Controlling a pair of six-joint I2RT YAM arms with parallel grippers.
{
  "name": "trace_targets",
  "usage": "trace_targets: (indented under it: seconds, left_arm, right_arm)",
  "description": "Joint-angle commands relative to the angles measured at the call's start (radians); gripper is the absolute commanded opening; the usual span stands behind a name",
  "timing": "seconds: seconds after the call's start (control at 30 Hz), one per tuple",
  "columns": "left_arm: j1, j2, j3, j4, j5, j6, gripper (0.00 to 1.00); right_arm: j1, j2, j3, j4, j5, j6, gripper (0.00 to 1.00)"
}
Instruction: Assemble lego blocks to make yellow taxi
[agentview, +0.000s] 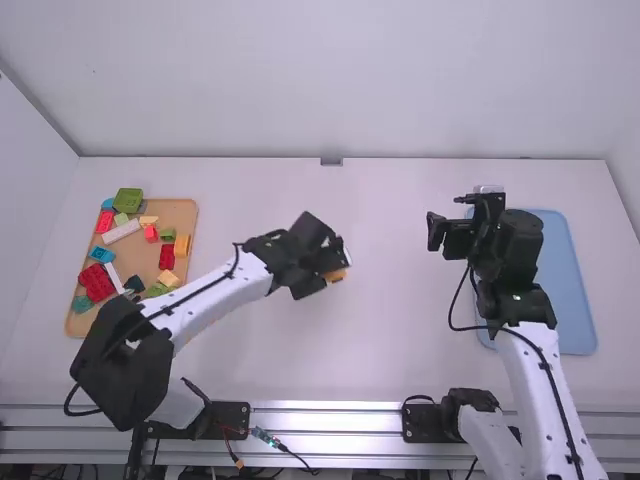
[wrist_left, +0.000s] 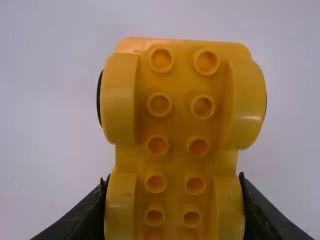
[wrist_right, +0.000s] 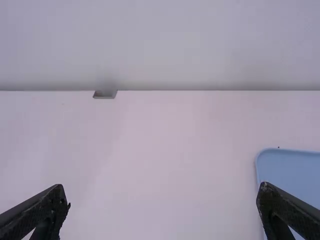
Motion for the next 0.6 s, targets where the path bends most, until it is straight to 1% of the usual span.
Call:
trace_targets:
  seconds: [0.0,0.1,0.23,0.33,0.43,0.53,0.57]
  left_arm:
    - [-0.042,0.051,-0.009,0.006,0.003,0.079,0.02]
    - [-0.051,0.095,-0.006,0.025,0.000,0.079,0.01]
    - [-0.042,0.187,0.026,0.008,0.002,0.117,0.02]
    - [-0.046,0.227,0.029,0.029,0.003,0.177,0.01]
    - [-0.042,0.262,0.029,0.068,0.018,0.174,0.01]
    - [-0.048,0.279,0.029,0.069,0.031,0.180,0.02]
    - [-0.049,0.281,0.029,0.066,0.033,0.177,0.05]
  right_arm:
    - [-0.038,-0.036,0.037,-0.016,-0.096,0.005,0.99]
    - [-0.062,-0.047,0.037,-0.023,-0.139,0.005,1.00]
    - [-0.093,-0.045,0.037,-0.023,-0.197,0.005,0.99]
    - [-0.105,-0.029,0.037,-0.023,-0.196,0.005,0.99]
    - [-0.112,-0.007,0.037,-0.018,-0.196,0.005,1.00]
    - [-0.111,0.014,0.037,-0.011,-0.196,0.005,0.99]
    - [-0.111,0.024,0.037,-0.007,-0.197,0.005,0.99]
